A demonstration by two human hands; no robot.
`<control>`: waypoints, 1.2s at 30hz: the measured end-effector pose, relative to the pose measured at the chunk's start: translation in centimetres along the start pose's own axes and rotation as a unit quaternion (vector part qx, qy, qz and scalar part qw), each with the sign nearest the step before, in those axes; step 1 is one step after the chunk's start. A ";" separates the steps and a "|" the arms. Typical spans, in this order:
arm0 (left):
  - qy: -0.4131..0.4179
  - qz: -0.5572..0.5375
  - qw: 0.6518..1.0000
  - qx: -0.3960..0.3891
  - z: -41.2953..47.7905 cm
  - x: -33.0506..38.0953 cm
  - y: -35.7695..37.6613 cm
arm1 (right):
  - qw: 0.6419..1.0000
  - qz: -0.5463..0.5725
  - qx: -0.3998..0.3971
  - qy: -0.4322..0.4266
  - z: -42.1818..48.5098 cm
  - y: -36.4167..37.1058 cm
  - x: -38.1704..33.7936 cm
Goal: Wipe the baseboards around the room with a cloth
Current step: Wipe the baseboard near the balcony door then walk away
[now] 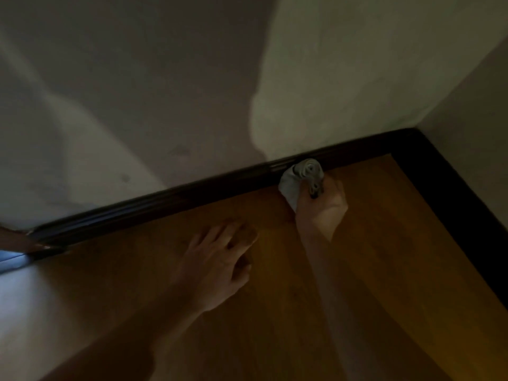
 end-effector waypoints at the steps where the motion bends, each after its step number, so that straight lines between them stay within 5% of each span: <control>1: -0.001 0.001 1.000 0.002 0.0 0.0 -0.1 | 1.000 0.004 -0.007 -0.005 -0.5 0.1 -0.4; 5: 0.009 -0.011 1.000 0.002 0.4 0.3 -0.1 | 0.995 0.013 -0.066 -0.073 -1.3 0.5 -1.2; 10: 0.032 -0.002 0.999 0.015 0.7 0.8 -0.1 | 1.000 0.016 0.005 0.019 -0.5 0.0 -0.4; 17: 0.050 -0.015 0.999 0.004 1.4 1.1 0.1 | 0.991 0.024 -0.103 -0.079 -0.3 0.4 -0.6; 24: 0.064 -0.025 0.998 -0.003 1.7 0.7 0.5 | 0.999 -0.035 0.004 -0.004 3.6 -1.9 3.1; 36: 0.066 -0.040 0.997 0.014 1.6 0.4 1.4 | 1.000 -0.019 0.008 -0.005 3.2 -1.6 2.9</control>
Point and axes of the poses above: each hand's wrist, its own z-axis towards the middle knuckle, its own y-axis out of the palm, x = y × z, the point moved 3 cm from there along z, towards the middle knuckle, and after that the axes turned 3 degrees about -x, right-handed, at the moved point
